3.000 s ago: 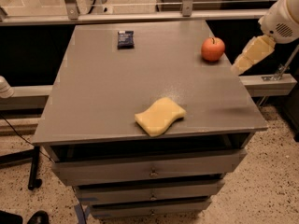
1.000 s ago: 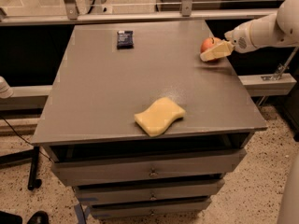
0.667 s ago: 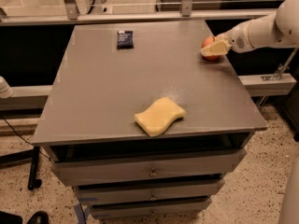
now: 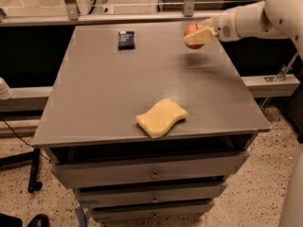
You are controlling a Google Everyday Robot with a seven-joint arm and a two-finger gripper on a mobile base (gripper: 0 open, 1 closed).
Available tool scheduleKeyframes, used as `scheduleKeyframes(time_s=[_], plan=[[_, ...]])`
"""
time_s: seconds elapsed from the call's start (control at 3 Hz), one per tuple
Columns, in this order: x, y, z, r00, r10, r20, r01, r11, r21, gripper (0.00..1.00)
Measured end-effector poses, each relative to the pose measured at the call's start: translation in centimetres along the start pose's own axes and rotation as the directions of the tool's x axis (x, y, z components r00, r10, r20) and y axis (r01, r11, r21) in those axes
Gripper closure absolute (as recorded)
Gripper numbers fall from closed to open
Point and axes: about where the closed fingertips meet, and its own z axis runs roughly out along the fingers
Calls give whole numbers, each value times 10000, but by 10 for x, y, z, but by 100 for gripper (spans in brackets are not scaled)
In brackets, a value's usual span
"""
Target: Move apple near rxbar blueberry
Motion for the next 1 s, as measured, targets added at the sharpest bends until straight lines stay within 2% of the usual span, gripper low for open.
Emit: scheduleKeyframes(time_s=[0.33, 0.67, 1.0], plan=[[-36, 25, 28, 9987, -342, 384, 359, 9983, -460, 100], [-39, 28, 32, 9985, -370, 410, 391, 9979, -520, 100], [-44, 27, 34, 9976, -532, 446, 548, 9978, -373, 100]])
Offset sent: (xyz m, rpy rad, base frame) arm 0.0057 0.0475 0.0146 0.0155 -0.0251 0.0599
